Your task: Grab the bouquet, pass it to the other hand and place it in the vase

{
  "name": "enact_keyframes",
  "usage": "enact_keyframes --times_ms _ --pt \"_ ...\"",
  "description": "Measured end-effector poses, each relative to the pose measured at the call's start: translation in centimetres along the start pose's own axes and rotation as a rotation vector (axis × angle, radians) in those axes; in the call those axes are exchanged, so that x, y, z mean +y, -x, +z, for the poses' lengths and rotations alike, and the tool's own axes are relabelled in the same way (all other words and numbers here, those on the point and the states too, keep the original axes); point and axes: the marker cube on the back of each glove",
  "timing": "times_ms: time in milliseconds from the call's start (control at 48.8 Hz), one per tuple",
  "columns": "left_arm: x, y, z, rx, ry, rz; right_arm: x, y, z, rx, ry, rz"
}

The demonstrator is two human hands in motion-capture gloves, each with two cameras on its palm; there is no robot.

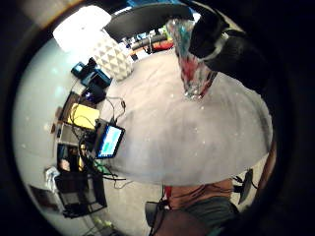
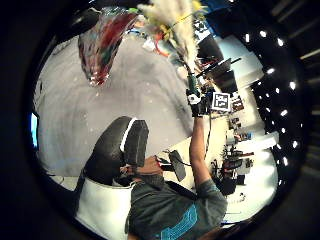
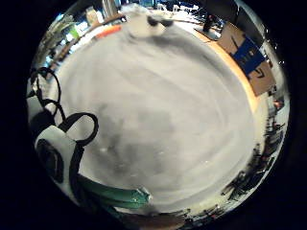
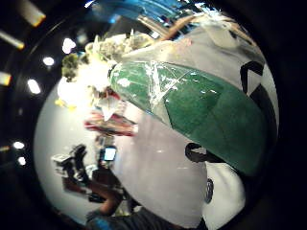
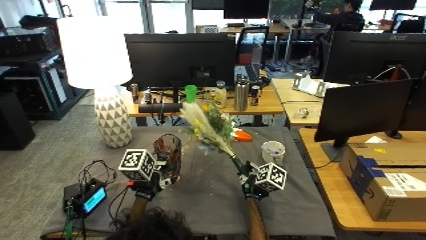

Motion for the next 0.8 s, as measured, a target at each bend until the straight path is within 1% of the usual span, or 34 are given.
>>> enact_keyframes --times_ms 143,225,328,389,430,532,553,614,635,676,696,717,758,778,799 --pt "-2.5 -3.5 -3.3 0.095 -0.067 0.078 0.5 6.6 -2.7 -0.401 -0.002 -0.099" --pt "-3.9 -5.2 -4.1 0.133 -0.082 0.102 1.1 9.5 -3.1 -0.563 0.021 -0.16" --pt "-5.6 -7.6 -4.4 0.293 -0.075 0.154 2.5 13.2 -3.3 -0.752 0.089 -0.212" --pt "-6.4 -8.5 -4.4 0.391 -0.069 0.18 3.5 14.8 -3.9 -0.788 0.128 -0.211" --pt "-7.1 -9.2 -4.5 0.482 -0.063 0.21 4.0 15.9 -4.0 -0.812 0.156 -0.228" --pt "-8.6 -11.4 -5.3 0.75 -0.047 0.309 4.3 18.5 -2.6 -0.893 0.184 -0.353" --pt "-8.8 -11.8 -5.4 0.791 -0.056 0.339 4.4 18.9 -2.4 -0.899 0.19 -0.366" --pt "-9.5 -12.7 -5.9 0.862 -0.127 0.48 4.6 20.0 -2.0 -0.917 0.182 -0.44" --pt "-9.6 -12.9 -5.9 0.872 -0.138 0.482 4.6 20.4 -1.9 -0.927 0.175 -0.477" --pt "-9.5 -13.1 -5.7 0.887 -0.12 0.389 4.8 21.2 -1.4 -0.94 0.18 -0.518" --pt "-9.4 -13.2 -5.7 0.896 -0.119 0.356 5.0 21.5 -1.0 -0.943 0.188 -0.526" --pt "-9.4 -13.3 -5.8 0.908 -0.139 0.361 5.1 21.7 -0.7 -0.944 0.197 -0.528" --pt "-9.7 -13.5 -5.8 0.935 -0.21 0.433 5.6 22.1 -0.1 -0.94 0.236 -0.487" --pt "-9.8 -13.5 -5.8 0.951 -0.236 0.447 5.9 22.2 0.1 -0.939 0.265 -0.448" --pt "-9.8 -13.4 -5.8 0.966 -0.249 0.435 6.2 22.4 0.4 -0.943 0.292 -0.414"
